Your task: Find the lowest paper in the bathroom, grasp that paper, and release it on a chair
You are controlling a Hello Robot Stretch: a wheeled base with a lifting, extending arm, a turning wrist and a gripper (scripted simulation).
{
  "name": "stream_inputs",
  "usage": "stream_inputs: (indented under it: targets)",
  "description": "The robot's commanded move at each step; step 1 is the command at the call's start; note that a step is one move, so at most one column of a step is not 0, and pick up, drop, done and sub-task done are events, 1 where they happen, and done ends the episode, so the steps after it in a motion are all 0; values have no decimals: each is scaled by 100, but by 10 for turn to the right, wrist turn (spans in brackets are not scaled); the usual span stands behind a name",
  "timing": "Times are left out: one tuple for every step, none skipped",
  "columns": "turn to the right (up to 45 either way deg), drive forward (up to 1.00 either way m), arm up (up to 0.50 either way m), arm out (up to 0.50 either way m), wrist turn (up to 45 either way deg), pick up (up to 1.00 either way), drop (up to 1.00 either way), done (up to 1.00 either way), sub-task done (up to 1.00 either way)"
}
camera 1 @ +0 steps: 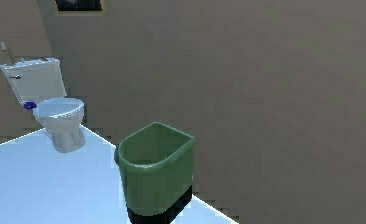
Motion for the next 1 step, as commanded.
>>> stream_inputs:
  targets:
    - [0, 0, 50, 0, 0, 0, 0, 0, 0]
